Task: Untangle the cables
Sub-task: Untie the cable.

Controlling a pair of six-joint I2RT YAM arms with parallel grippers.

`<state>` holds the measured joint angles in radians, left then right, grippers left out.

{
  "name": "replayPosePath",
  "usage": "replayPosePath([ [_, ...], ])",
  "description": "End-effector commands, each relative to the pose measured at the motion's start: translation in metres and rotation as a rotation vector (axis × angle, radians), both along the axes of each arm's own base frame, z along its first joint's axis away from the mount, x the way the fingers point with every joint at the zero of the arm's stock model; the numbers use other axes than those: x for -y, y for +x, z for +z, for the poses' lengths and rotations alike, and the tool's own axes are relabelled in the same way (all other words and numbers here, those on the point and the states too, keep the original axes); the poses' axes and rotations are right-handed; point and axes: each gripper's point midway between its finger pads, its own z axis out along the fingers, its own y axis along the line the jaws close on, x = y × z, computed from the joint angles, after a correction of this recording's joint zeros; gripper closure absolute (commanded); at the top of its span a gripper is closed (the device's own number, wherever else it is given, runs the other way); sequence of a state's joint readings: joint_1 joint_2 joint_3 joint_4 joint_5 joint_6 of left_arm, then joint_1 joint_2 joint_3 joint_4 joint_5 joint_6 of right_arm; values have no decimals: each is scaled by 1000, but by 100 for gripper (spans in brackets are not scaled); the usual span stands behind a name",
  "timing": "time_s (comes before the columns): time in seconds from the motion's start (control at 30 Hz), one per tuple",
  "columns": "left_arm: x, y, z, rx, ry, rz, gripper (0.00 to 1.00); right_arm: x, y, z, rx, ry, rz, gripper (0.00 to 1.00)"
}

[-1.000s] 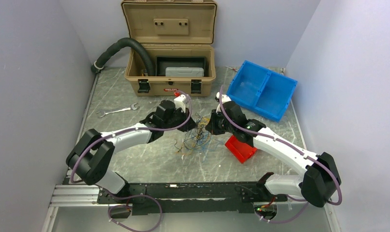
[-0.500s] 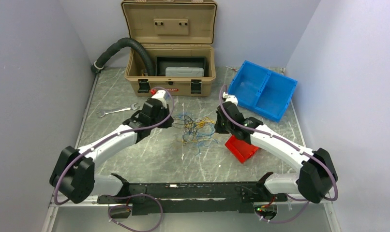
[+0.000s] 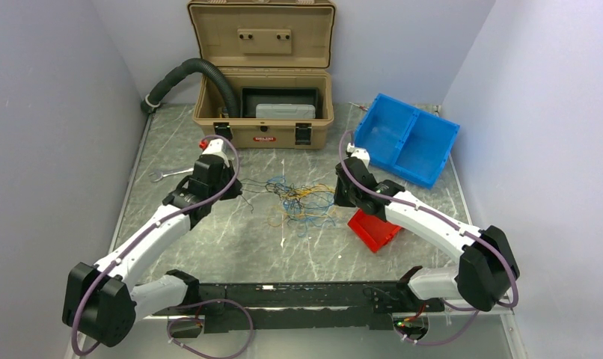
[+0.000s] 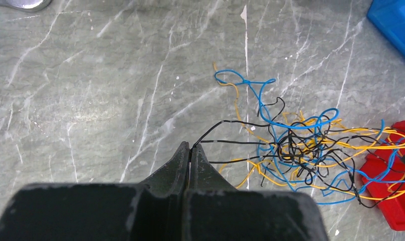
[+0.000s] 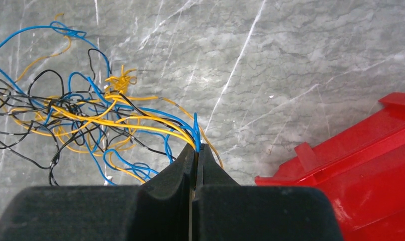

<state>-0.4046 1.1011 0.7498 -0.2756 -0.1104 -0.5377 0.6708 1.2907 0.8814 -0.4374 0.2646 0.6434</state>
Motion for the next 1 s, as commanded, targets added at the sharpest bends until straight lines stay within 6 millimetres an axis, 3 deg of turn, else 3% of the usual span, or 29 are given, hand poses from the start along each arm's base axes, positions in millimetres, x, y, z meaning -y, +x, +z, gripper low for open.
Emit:
replayPosePath([
  [0.0,-6,2,8,42,5,3,100,-8,4,11,27,27,69,100],
  [0.2,8,0,11,59,-55,-59,100,-55,-1,45,91,192,308,100],
  [0.3,-1,-3,16,82,-52,-16,100,-94,-11,71,104,303,465,100],
  [0.43,-19,-11,25,114,-44,77,100,-143,-30,105,137,329,627,100],
  [0.53,-26,-17,33,154,-56,99,100,-151,-27,120,160,363,619,100],
  [0.63,-27,-21,38,181,-55,86,100,-134,-9,100,131,336,504,100],
  [0.7,-22,-21,38,187,-56,49,95,-122,2,71,49,331,441,98],
  [0.73,-16,-22,37,184,-60,14,91,-118,4,57,6,337,428,86],
  [0.8,-8,-21,30,156,-62,-33,78,-110,7,29,-70,327,392,39],
  [0.83,-3,-20,26,142,-65,-58,70,-105,7,17,-92,312,371,31],
  [0.97,17,-20,9,86,-86,-162,43,-95,2,-4,-98,289,344,28],
])
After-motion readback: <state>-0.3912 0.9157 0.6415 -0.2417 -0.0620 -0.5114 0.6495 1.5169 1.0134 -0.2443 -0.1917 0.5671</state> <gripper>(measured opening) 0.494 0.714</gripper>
